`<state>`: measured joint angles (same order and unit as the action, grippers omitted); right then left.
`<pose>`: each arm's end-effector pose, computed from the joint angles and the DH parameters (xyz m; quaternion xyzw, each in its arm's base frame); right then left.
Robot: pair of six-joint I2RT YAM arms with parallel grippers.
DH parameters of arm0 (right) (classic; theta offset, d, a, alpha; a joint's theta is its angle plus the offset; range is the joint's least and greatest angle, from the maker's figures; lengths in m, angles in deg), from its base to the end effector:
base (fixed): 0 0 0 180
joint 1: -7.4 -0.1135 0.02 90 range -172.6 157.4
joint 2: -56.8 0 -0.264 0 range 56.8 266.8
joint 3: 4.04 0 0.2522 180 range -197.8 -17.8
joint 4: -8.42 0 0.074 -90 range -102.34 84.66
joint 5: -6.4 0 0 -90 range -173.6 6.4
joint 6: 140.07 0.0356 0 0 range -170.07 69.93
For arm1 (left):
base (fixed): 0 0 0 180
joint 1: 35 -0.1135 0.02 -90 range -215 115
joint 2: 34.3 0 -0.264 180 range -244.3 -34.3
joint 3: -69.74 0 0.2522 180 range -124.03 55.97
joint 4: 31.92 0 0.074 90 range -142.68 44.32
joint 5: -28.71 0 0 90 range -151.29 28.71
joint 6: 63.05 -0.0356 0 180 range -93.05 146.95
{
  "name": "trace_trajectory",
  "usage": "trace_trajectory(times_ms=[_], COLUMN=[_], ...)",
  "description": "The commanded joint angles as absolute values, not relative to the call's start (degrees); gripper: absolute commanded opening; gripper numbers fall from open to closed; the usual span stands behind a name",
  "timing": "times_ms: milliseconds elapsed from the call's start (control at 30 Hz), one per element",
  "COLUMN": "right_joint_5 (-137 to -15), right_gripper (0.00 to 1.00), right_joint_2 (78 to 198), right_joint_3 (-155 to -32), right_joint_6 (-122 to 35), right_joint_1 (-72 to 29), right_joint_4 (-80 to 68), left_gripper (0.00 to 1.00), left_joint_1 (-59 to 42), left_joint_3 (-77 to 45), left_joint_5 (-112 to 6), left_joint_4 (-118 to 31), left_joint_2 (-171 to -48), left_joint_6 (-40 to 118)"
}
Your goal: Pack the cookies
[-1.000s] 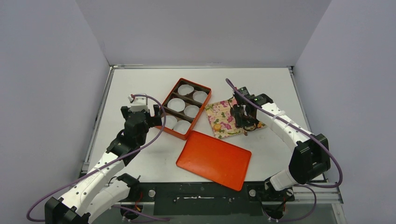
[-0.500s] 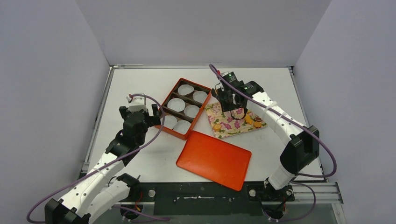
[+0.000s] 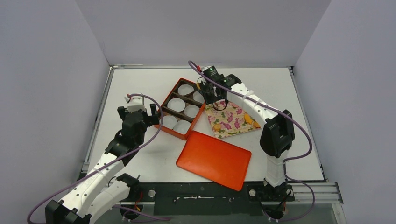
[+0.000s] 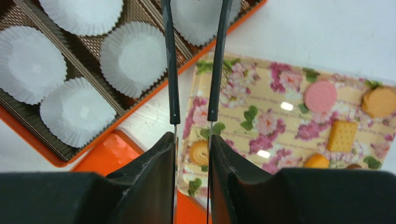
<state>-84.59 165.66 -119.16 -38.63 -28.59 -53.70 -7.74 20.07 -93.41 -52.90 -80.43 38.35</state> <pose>0.3382 0.2449 0.3001 -0.2008 0.9346 0.1105 0.2721 0.1759 -0.0693 0.2882 -0.0553 0.7898 0.0222 0.6104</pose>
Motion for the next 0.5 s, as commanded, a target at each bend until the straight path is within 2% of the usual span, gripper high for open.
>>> trace_trajectory(times_ms=[0,467], right_joint_5=[-84.0,-81.5], right_gripper=[0.08,0.10], right_joint_2=[168.7,179.9], right_joint_3=[-125.9,-136.1], right_joint_6=[-40.1,-40.6], right_joint_1=[-29.5,-30.6], right_joint_4=[-48.3,-45.9], left_gripper=[0.97,0.97], left_joint_1=[-8.2,-8.0], left_joint_3=[20.4,20.7], left_joint_5=[-93.2,-92.5], left_joint_4=[-50.2,-49.8], left_joint_2=[-80.2,-80.8], left_joint_6=[38.5,38.6])
